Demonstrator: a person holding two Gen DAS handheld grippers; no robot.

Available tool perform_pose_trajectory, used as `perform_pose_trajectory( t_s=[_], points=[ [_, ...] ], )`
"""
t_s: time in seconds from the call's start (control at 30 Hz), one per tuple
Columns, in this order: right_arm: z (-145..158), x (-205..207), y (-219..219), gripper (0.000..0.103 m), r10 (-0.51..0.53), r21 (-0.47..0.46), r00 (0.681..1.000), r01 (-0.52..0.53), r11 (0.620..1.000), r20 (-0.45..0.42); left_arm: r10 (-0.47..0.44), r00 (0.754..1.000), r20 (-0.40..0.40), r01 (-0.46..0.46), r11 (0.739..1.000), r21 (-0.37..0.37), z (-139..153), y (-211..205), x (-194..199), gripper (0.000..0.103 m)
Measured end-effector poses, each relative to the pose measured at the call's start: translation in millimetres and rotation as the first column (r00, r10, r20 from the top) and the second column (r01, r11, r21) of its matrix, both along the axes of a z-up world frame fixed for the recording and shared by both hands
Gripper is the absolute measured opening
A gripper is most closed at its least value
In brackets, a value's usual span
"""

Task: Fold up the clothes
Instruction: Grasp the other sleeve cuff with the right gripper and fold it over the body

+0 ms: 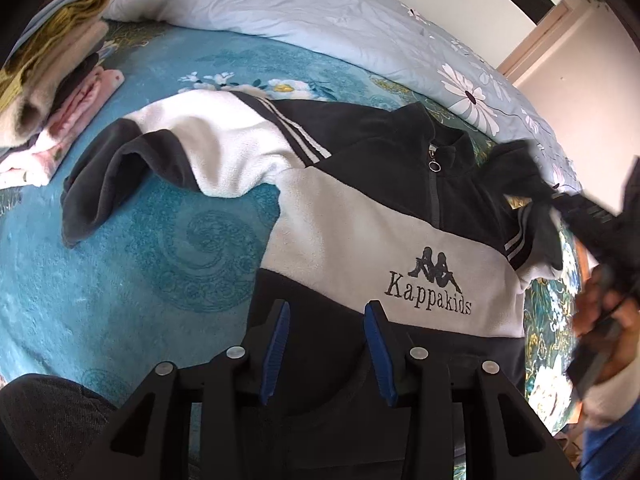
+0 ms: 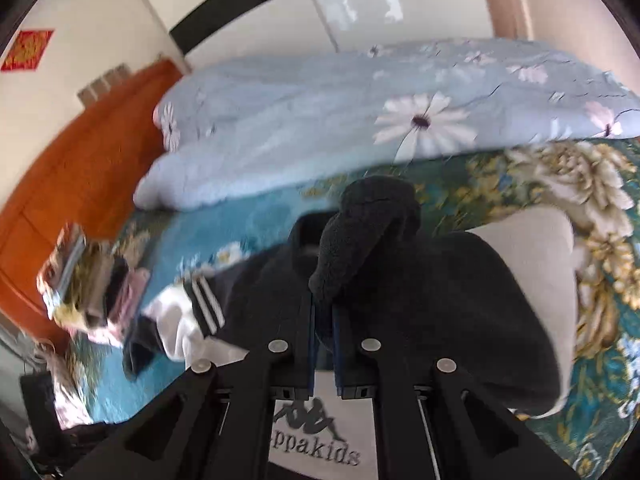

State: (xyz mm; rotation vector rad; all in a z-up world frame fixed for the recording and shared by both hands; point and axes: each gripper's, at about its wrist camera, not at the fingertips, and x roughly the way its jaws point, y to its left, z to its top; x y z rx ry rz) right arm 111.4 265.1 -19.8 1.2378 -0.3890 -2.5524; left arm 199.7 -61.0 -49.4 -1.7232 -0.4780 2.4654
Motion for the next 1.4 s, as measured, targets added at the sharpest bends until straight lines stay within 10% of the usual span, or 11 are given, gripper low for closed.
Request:
perform_pose_trajectory(
  t_s=[0.2, 0.43, 0.67, 0.97, 1.07, 1.3, 1.4],
  points=[
    [-71.3, -3.6, -83.4, 0.007, 0.125, 0.087, 0.98, -0.14, 0.986, 0.156, 0.043, 0.999, 0.018, -0.044, 0.998, 0.033, -7.1, -14.4, 0.8, 0.044],
    [-70.5, 12.4, -103.3, 0.015, 0.265, 0.19, 0.946, -0.3, 0.935, 0.186, 0.059, 0.997, 0.04, -0.063, 0.994, 0.092, -16.1, -17.6, -2.6, 0.044],
    [-57.0, -10.9, -104.6, 0.054, 0.226, 0.196, 0.957, -0.26, 0.945, 0.181, 0.117, 0.993, -0.003, -0.116, 0.987, 0.113, -13.8, -28.5, -22.4, 0.044],
    [-100.8, -46.2, -149.9, 0.052, 0.111, 0.342, 0.95, -0.212, 0.916, 0.292, 0.241, 0.971, -0.007, -0.238, 0.962, 0.133, -18.5, -64.4, -15.9, 0.047],
    [-98.3, -53.3, -133.9, 0.013, 0.043, 0.31, 0.955, -0.138, 0.941, 0.294, 0.298, 0.954, 0.014, -0.295, 0.935, 0.195, -25.6, -79.6, -11.3, 0.048],
    [-12.7, -43.4, -147.1, 0.011, 0.127, 0.219, 0.992, -0.124, 0.968, -0.001, 0.46, 0.886, 0.059, -0.456, 0.839, 0.298, -34.4, -126.1, -18.1, 0.048],
    [-22.1, -53.8, -175.4, 0.012, 0.156, 0.237, 0.987, -0.159, 0.959, 0.028, 0.535, 0.84, 0.09, -0.532, 0.78, 0.33, -39.0, -149.3, -21.3, 0.048]
  ],
)
